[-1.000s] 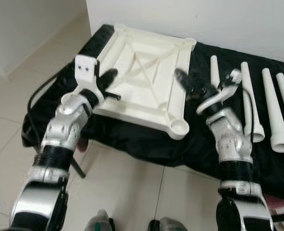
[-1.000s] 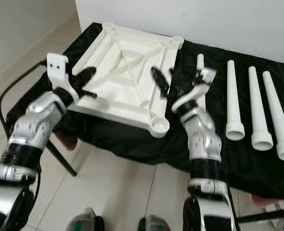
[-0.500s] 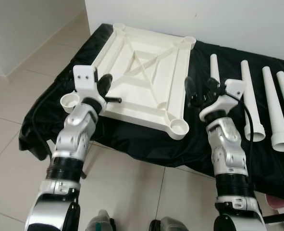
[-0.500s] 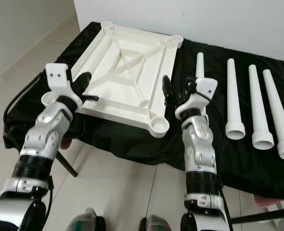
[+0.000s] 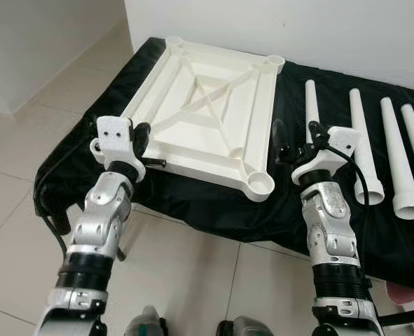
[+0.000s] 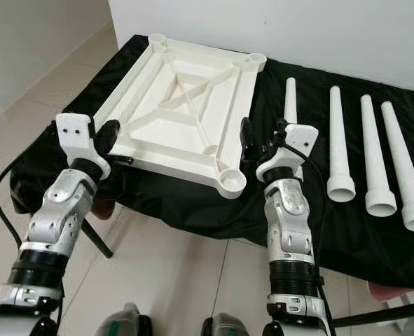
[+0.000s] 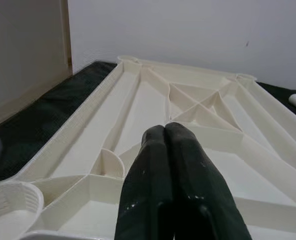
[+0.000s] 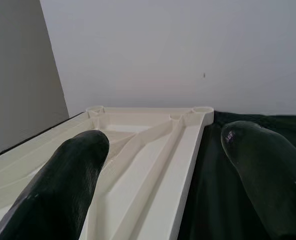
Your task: Building children table
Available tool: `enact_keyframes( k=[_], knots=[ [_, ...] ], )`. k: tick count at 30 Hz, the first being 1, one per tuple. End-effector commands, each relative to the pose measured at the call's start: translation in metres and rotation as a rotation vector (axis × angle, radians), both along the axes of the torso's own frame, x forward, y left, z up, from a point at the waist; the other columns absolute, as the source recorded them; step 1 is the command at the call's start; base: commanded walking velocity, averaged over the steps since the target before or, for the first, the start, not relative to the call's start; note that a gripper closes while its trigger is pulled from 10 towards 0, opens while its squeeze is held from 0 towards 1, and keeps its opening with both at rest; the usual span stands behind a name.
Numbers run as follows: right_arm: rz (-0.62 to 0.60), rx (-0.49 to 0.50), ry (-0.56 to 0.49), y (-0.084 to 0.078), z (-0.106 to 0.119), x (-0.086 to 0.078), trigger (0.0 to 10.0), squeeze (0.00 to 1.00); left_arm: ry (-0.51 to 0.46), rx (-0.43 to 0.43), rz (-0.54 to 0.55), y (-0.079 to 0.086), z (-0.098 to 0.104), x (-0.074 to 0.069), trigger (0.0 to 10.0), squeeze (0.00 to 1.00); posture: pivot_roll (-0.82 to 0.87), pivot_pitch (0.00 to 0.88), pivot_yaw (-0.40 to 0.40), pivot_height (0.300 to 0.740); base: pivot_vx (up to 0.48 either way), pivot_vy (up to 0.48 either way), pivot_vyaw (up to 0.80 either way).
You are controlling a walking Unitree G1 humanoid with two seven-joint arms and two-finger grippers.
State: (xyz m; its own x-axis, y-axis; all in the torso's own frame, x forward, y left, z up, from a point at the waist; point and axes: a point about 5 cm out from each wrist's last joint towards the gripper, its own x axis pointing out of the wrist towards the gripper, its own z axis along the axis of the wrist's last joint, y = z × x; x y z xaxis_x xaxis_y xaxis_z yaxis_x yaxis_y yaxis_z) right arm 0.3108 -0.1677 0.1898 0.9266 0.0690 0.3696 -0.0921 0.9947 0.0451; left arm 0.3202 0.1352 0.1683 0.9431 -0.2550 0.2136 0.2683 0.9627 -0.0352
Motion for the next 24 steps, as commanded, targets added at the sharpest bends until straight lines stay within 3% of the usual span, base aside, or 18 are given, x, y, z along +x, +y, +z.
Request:
enact_keyframes(
  k=[1, 6, 10, 12, 15, 16, 19, 24],
  knots=[
    [-0.012, -0.016, -0.012, 0.000, 0.001, -0.001, 10.0, 0.00, -0.016, 0.049, 0.033, -0.003, -0.004, -0.002, 10.0, 0.00, 0.00, 0.000, -0.041, 0.740, 0.000, 0.000, 0.00],
    [-0.019, -0.050, -0.006, -0.002, -0.004, -0.005, 10.0, 0.00, 0.000, 0.042, -0.021, -0.015, -0.007, -0.006, 10.0, 0.00, 0.01, 0.000, -0.036, 0.740, 0.000, 0.000, 0.00],
    [-0.026, -0.075, -0.005, -0.003, -0.009, -0.010, 10.0, 0.00, 0.002, -0.004, -0.008, -0.014, 0.000, -0.008, 10.0, 0.00, 0.03, 0.000, 0.010, 0.740, 0.000, 0.000, 0.00],
    [-0.026, -0.086, -0.019, -0.002, -0.008, -0.009, 10.0, 0.00, -0.004, 0.016, 0.015, -0.013, 0.002, -0.008, 10.0, 0.00, 0.03, 0.000, 0.019, 0.740, 0.000, 0.000, 0.00],
    [-0.033, -0.085, -0.043, 0.000, -0.002, -0.005, 10.0, 0.00, 0.000, 0.004, 0.032, -0.011, 0.005, -0.005, 10.0, 0.00, 0.03, 0.000, 0.015, 0.740, 0.000, 0.000, 0.00],
    [-0.034, -0.105, -0.054, 0.001, 0.001, -0.002, 10.0, 0.00, -0.015, 0.024, 0.010, -0.013, 0.006, -0.004, 10.0, 0.00, 0.04, 0.000, -0.024, 0.740, 0.000, 0.000, 0.00],
    [-0.015, -0.105, -0.064, 0.002, 0.006, 0.002, 10.0, 0.00, -0.038, 0.042, -0.042, -0.018, 0.006, -0.003, 10.0, 0.00, 0.04, 0.000, -0.033, 0.740, 0.000, 0.000, 0.00],
    [-0.011, -0.119, -0.033, 0.003, 0.005, 0.008, 10.0, 0.00, -0.057, 0.025, -0.043, -0.025, 0.011, 0.001, 10.0, 0.00, 0.03, 0.000, -0.040, 0.740, 0.000, 0.000, -0.13]
  ],
)
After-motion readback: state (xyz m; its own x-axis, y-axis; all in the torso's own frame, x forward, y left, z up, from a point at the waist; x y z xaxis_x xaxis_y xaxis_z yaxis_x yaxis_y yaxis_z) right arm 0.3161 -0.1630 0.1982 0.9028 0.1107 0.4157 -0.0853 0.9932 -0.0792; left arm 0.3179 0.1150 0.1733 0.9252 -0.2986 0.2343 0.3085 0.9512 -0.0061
